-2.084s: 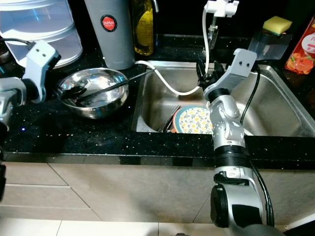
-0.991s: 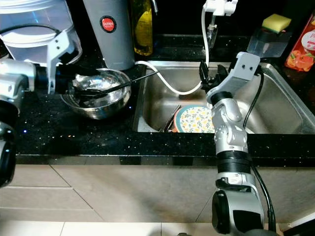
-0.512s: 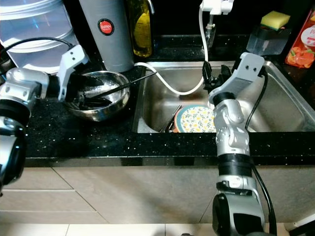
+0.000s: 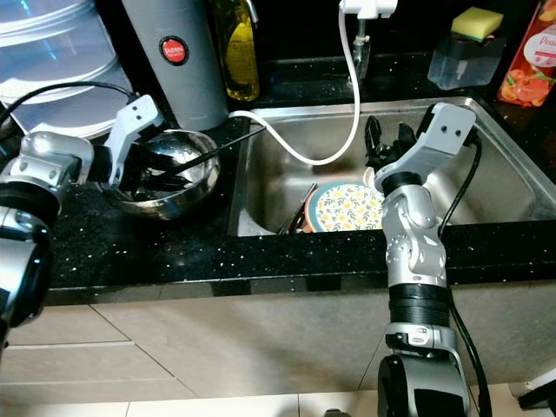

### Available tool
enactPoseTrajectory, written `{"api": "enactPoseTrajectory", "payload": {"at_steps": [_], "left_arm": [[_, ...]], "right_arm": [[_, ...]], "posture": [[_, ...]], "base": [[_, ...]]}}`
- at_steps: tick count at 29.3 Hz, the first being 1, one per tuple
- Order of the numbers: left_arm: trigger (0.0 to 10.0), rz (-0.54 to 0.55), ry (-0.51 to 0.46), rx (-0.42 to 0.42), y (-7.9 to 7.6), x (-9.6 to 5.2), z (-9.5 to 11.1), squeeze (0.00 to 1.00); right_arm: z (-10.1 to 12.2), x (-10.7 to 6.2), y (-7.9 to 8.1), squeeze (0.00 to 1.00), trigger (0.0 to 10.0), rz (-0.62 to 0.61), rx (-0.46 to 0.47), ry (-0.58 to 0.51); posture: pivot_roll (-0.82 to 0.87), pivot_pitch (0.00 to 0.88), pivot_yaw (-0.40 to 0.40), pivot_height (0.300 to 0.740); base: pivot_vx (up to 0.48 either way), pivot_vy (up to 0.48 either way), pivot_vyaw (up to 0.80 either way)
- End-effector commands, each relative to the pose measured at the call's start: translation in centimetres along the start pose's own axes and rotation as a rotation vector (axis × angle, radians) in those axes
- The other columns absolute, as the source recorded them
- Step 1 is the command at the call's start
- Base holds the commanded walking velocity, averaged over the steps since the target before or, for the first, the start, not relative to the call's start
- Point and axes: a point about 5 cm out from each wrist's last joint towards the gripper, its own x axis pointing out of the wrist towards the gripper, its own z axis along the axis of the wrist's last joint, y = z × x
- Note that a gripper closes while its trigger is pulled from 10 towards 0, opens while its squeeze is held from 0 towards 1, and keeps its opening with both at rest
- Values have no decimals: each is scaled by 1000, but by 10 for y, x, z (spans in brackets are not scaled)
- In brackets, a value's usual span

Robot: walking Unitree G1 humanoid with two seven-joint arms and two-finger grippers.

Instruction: Kitchen organization

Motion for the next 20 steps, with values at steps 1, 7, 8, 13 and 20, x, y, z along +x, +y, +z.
{"api": "enactPoseTrajectory", "payload": {"at_steps": [1,7,8,13,20], "left_arm": [[0,-15,7,-12,-2,4,-2,0],[10000,42,-209,-8,8,-13,27,0],[10000,36,-232,-4,8,-15,29,0],[10000,55,-295,40,9,-22,35,0],[10000,145,-490,127,10,-35,65,0]], "right_arm": [[0,-1,1,0,10000,-4,5,3],[8,5,1,0,10000,1,2,-19],[9,6,1,0,10000,1,1,-21],[12,9,3,0,10000,11,-2,-26],[18,14,7,0,10000,35,-3,-42]], "posture": [[63,25,92,740],[58,0,78,740],[59,0,77,740],[63,0,62,740],[63,0,47,740]], "base": [[0,0,0],[0,0,0],[0,0,0],[0,0,0],[0,0,0]]}}
